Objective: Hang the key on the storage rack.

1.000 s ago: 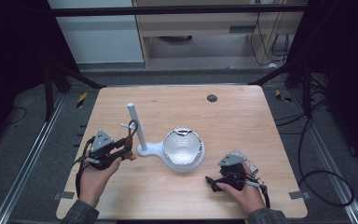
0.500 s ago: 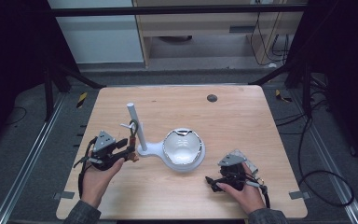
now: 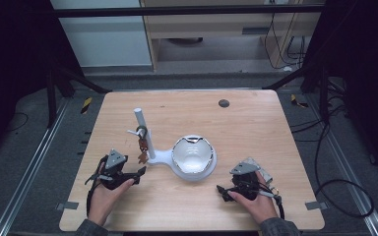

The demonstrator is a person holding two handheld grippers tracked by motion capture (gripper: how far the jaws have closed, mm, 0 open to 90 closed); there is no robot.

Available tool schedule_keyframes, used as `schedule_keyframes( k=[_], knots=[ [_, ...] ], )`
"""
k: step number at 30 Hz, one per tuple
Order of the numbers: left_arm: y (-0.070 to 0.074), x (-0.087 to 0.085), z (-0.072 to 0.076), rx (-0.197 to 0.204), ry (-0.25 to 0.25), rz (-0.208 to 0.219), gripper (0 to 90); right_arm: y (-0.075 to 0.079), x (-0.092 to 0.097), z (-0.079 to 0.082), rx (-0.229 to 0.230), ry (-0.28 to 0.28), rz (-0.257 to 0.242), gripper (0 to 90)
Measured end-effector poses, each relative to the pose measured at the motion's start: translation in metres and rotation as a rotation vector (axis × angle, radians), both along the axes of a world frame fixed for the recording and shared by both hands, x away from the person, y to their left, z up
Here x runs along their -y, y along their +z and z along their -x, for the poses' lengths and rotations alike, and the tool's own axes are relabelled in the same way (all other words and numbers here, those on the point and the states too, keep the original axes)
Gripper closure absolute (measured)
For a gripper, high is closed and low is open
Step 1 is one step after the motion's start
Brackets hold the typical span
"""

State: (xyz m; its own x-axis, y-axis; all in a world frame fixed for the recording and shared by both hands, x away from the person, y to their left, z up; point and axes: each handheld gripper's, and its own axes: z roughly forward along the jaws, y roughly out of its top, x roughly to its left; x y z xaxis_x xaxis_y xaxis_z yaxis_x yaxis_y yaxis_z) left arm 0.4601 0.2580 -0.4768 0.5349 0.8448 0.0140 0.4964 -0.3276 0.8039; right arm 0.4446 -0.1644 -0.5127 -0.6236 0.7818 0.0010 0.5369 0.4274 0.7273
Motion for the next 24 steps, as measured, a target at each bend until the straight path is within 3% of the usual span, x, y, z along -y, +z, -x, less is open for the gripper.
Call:
schedule_keyframes(
  k=[3,5,6,7,8,9,10,14,21,24],
  knots=[
    [-0.015,-0.001,0.001,-0.056,-0.020,-0.024,8.5,0.007,-0.001,0.001,-0.027,-0.022,0.032,5.9],
    [-0.016,0.000,0.000,-0.058,-0.023,-0.033,7.4,0.013,-0.001,0.001,-0.026,-0.011,0.051,5.6],
    [-0.018,0.002,-0.003,-0.062,-0.014,-0.049,6.4,0.029,0.003,0.002,-0.017,0.018,0.086,5.5],
    [-0.018,0.002,-0.003,-0.062,-0.014,-0.049,6.2,0.029,0.003,0.002,-0.017,0.018,0.086,5.5],
    [-0.021,0.002,-0.005,-0.074,-0.008,-0.059,6.2,0.046,0.011,0.002,-0.024,0.038,0.132,6.0],
    [-0.021,0.002,-0.005,-0.074,-0.008,-0.059,6.2,0.046,0.011,0.002,-0.024,0.038,0.132,6.0],
    [-0.022,0.000,-0.007,-0.076,0.013,-0.067,6.2,0.060,0.023,0.002,-0.036,0.047,0.158,8.1],
    [-0.023,-0.008,-0.009,-0.083,0.056,-0.059,5.5,0.080,0.046,0.004,-0.061,0.017,0.238,13.4],
    [-0.029,-0.012,-0.012,-0.108,0.070,-0.061,5.5,0.087,0.074,0.003,-0.109,-0.015,0.233,9.8],
    [-0.030,-0.012,-0.012,-0.113,0.075,-0.053,5.4,0.086,0.085,-0.001,-0.130,-0.057,0.211,8.5]
  ],
)
